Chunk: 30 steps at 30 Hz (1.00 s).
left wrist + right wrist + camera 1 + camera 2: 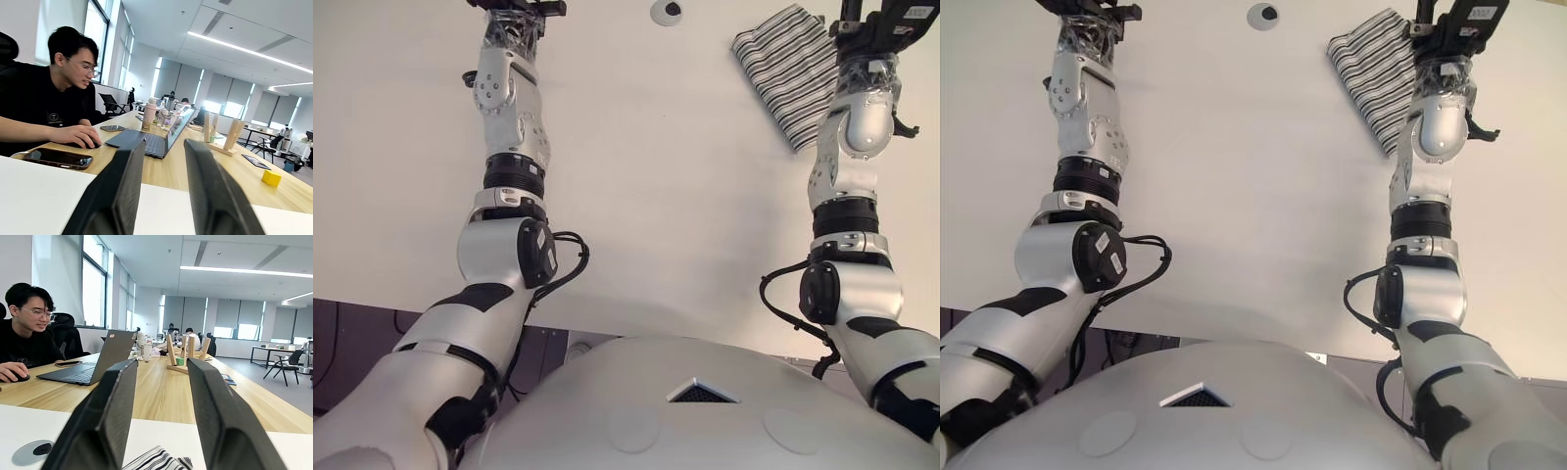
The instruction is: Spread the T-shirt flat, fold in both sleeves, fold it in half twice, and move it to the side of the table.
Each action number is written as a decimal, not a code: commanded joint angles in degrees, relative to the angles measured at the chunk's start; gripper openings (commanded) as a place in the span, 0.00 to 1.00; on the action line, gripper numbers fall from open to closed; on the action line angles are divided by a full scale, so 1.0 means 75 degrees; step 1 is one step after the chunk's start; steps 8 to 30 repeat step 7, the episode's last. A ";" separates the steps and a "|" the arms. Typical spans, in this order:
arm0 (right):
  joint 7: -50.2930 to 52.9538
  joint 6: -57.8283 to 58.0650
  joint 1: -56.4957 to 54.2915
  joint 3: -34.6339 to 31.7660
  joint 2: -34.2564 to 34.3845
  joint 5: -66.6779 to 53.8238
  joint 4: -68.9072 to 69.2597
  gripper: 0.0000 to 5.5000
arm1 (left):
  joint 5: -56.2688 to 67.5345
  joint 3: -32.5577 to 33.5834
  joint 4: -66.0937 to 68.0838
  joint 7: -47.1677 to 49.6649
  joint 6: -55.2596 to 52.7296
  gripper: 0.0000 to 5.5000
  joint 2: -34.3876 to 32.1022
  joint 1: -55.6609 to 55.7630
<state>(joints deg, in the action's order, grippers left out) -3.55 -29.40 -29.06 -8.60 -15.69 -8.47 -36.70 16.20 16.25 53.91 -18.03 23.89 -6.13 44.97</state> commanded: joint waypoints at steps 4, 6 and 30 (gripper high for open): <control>0.0175 0.0446 0.0420 -0.0021 0.0455 0.0091 0.0841 0.33 | 0.0000 0.0017 0.0104 0.0019 -0.0088 0.26 -0.0089 0.0261; 0.0257 0.0559 0.0522 -0.0001 0.0520 0.0113 0.1060 0.33 | -0.0009 -0.0002 0.0123 0.0011 -0.0117 0.26 -0.0075 0.0275; 0.0291 0.0613 0.0569 0.0005 0.0549 0.0116 0.1171 0.33 | -0.0016 -0.0022 0.0098 0.0019 -0.0139 0.26 -0.0049 0.0280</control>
